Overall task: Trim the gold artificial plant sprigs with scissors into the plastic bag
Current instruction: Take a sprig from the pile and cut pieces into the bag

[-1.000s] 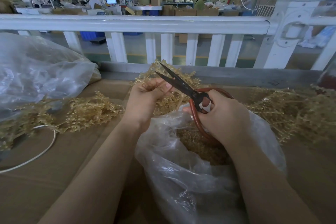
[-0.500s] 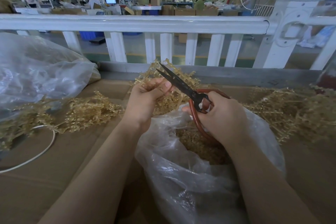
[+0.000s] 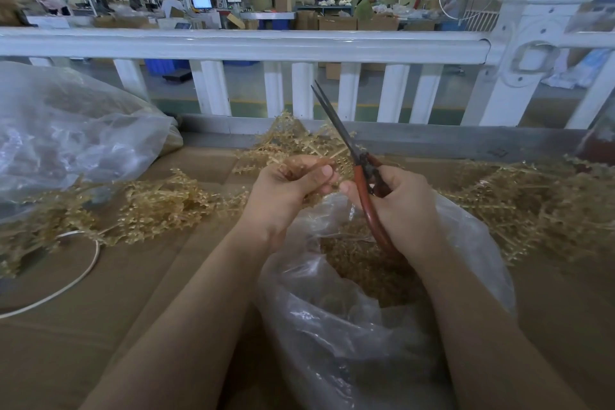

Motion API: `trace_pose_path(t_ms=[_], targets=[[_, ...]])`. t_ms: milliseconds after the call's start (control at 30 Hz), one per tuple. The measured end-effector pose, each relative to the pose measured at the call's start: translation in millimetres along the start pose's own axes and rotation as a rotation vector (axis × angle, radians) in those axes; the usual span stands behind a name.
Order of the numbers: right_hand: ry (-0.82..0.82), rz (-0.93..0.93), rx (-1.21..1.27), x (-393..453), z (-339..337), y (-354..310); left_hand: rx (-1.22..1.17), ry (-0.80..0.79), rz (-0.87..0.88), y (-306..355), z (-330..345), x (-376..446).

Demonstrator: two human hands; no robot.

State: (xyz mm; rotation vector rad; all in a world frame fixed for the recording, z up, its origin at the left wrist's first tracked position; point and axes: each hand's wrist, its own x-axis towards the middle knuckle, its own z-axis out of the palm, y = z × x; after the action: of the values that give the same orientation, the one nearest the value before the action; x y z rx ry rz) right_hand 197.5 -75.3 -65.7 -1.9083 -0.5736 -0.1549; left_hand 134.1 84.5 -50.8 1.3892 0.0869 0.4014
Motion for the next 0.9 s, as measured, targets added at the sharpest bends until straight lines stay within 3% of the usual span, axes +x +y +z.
trace_pose_path(t_ms=[200,400,633,900], targets=[[-0.033,-0.005,0.141,0.6,-1.3,-1.1,-0.021,0.006,-0.022,0.7,4.3,-2.1],[-0.056,-0.018,0.074,-0.5,-2.0,-3.2,-0.034,0.076,-0.018,2.8,2.4,0.6],[-0.040,-0.018,-0.296,-3.1,-2.9,1.2,-0.024,0.094,0.075,5.8,-1.3,-1.0],[-0.095,-0.035,-0.483,-3.1,-8.5,-1.6,-0.052,0.025,0.107,6.0,-6.0,-0.5]])
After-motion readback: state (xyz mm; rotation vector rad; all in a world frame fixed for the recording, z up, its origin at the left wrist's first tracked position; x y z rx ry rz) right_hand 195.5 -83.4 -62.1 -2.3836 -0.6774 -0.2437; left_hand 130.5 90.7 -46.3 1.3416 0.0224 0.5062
